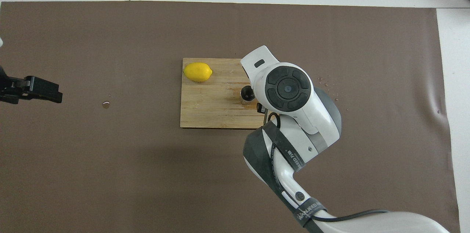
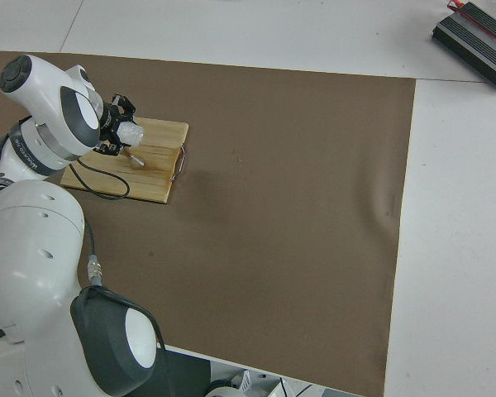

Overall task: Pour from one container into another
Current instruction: 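Tilt the white cup with the right gripper to pour into the metal cup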

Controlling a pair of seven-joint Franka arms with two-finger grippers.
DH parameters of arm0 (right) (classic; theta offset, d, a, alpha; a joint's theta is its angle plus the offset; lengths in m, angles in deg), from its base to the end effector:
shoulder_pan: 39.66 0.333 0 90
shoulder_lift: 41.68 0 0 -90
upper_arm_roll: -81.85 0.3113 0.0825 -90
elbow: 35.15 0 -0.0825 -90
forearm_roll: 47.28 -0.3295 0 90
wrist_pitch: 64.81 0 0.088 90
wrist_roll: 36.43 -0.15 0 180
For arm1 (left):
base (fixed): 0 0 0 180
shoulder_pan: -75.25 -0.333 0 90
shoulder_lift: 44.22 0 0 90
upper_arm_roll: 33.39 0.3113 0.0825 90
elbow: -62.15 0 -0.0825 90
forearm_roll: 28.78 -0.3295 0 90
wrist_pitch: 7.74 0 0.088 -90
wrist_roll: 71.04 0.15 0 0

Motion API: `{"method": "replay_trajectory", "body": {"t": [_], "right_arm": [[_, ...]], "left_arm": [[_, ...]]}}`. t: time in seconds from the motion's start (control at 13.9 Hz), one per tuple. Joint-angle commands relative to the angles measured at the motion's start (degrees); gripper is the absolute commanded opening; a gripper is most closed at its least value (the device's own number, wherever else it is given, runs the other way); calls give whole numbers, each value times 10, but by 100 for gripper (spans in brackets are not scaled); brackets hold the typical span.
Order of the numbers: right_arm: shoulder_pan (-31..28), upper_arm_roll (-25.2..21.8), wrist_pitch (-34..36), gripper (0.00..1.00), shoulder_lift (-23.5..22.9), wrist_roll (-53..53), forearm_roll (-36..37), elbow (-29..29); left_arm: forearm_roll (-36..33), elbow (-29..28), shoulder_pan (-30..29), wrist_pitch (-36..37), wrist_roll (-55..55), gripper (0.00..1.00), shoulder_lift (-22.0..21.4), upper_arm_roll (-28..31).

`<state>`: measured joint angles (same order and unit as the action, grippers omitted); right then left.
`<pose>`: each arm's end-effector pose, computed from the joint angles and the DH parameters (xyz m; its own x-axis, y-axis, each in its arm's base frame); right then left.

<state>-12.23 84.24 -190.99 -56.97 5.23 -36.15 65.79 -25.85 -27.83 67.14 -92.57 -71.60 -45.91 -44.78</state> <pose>0.5340 0.2887 0.4085 0.2209 0.9752 0.0148 0.9483 -0.2183 0.2305 0.4778 -0.0369 0.5837 0.9968 -0.0515 -0.0613 -0.0488 -0.9978 0.0447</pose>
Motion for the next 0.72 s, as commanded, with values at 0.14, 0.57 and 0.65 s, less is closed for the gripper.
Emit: {"method": "replay_trajectory", "body": {"t": [0.14, 0.57, 0.65], "right_arm": [[4, 1, -19, 21, 1, -24, 25, 14], [15, 1, -17, 21, 0, -25, 62, 18], [15, 2, -18, 21, 0, -25, 63, 18]], "left_arm": [[-10, -8, -5, 6, 4, 100, -11, -2], [-10, -8, -5, 6, 4, 100, -11, -2], [-10, -8, -5, 6, 4, 100, -11, -3]]}}
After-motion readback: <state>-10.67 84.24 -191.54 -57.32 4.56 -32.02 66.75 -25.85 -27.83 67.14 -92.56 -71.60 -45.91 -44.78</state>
